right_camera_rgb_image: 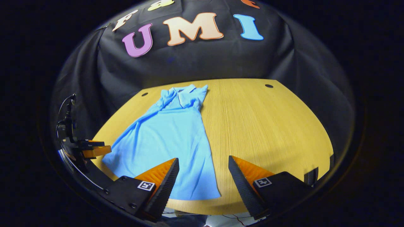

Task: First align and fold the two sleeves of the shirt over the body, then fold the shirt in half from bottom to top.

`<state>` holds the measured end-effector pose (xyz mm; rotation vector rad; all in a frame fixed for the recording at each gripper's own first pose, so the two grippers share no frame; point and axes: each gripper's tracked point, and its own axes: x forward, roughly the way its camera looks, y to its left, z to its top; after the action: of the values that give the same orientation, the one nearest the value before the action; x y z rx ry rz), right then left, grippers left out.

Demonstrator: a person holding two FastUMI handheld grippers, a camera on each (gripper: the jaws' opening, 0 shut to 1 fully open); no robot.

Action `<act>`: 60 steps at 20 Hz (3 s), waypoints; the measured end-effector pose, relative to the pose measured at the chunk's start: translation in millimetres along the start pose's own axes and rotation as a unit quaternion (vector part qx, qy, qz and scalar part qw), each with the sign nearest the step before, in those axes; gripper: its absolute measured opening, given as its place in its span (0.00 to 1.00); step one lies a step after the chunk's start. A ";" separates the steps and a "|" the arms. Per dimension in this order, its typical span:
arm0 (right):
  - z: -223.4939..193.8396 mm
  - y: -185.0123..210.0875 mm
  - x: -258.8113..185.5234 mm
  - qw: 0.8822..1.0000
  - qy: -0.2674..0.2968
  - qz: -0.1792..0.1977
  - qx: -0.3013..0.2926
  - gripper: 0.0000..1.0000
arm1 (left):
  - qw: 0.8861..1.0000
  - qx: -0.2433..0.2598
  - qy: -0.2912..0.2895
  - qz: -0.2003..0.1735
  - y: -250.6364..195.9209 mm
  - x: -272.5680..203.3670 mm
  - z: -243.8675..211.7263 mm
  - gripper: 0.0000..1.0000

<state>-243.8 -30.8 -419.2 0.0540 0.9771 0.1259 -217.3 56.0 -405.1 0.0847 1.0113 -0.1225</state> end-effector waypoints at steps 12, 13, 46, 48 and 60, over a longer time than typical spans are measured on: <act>-76.0 15.8 21.7 0.994 0.091 -0.018 -0.050 0.71 | 0.999 0.039 -0.008 -0.017 -15.3 5.8 -23.5 0.71; -76.9 24.1 20.8 0.994 0.093 -0.011 -0.059 0.45 | 0.999 0.041 -0.016 -0.029 -25.3 5.6 -22.9 0.55; 183.2 24.7 45.9 0.990 -0.098 0.090 0.047 0.03 | 0.979 -0.121 -0.157 -0.035 -24.4 -6.2 223.8 0.00; 204.8 24.2 62.4 0.988 -0.101 0.100 0.053 0.00 | 0.980 -0.116 -0.160 -0.029 -23.7 3.4 237.2 0.00; 231.5 23.2 91.4 0.992 -0.087 0.084 0.039 0.03 | 0.988 -0.140 -0.012 -0.062 -64.0 40.5 149.5 0.71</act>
<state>-3.2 6.7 -362.6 0.2152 0.8011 0.2333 -79.7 -28.9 -361.4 -0.2355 1.0002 -0.0928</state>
